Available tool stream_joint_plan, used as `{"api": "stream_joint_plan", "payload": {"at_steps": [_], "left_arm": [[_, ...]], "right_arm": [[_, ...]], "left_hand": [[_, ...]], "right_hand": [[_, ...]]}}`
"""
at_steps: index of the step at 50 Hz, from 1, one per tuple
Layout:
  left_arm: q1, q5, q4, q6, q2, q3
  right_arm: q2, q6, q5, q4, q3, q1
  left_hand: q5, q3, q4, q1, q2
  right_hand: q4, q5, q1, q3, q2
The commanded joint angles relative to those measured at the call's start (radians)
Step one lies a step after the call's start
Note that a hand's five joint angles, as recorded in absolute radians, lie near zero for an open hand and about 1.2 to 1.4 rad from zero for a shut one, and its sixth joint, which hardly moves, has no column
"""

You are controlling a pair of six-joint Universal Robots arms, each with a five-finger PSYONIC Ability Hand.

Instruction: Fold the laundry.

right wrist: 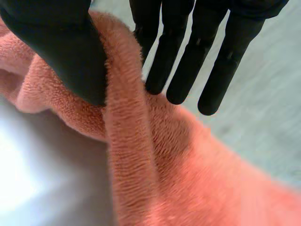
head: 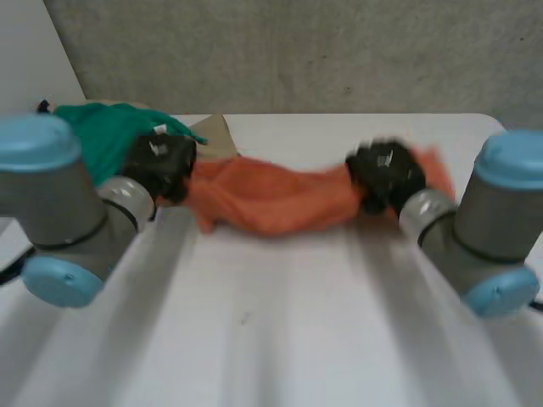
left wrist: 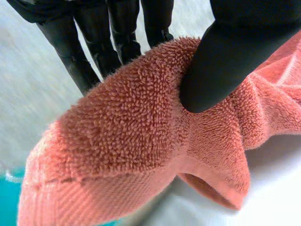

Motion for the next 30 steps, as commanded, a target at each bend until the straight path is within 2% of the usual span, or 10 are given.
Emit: {"api": "stream_joint_plan", "payload": {"at_steps": [1,3,8,12,17,23,30], "left_arm": [[-0.011,-0.030,-0.067,0.028,-0.119,-0.008],[-0.014,-0.039,-0.113,0.050,-0.113,-0.003],[-0.010,-0.053,-0.194,0.062,-0.048,0.013],[0.010,-0.048,-0.234,0.047,0.028,0.017],[0.048,-0.045,-0.250,0.013,0.082,0.023],[0.104,-0.046,-0.270,-0.039,0.053,0.052],[0.143,-0.040,-0.392,-0.113,-0.043,0.098]], "right_arm": [[0.091,-0.058,0.007,0.019,0.059,-0.021],[0.083,-0.069,0.008,0.059,0.038,-0.041],[0.020,-0.060,0.004,0.181,-0.019,-0.066],[-0.040,-0.044,0.002,0.283,-0.080,-0.106],[-0.044,-0.040,-0.002,0.404,-0.171,-0.153],[0.040,-0.144,-0.005,0.524,-0.332,-0.207],[0.207,-0.287,-0.039,0.579,-0.514,-0.218]], "left_hand": [[-0.247,-0.255,-0.257,-0.238,-0.257],[-0.519,-0.528,-0.530,-0.511,-0.530],[-0.770,-0.779,-0.781,-0.762,-0.781],[-0.820,-0.829,-0.831,-0.812,-0.831],[-0.850,-0.858,-0.860,-0.841,-0.860],[-0.832,-0.841,-0.843,-0.824,-0.843],[-0.735,-0.744,-0.746,-0.727,-0.746]], "right_hand": [[-0.414,-0.397,-0.381,-0.408,-0.388],[-0.558,-0.541,-0.525,-0.552,-0.532],[-0.670,-0.653,-0.637,-0.664,-0.644],[-0.752,-0.735,-0.720,-0.746,-0.726],[-0.787,-0.770,-0.755,-0.781,-0.761],[-0.711,-0.694,-0.679,-0.705,-0.685],[-0.476,-0.459,-0.444,-0.470,-0.450]]}}
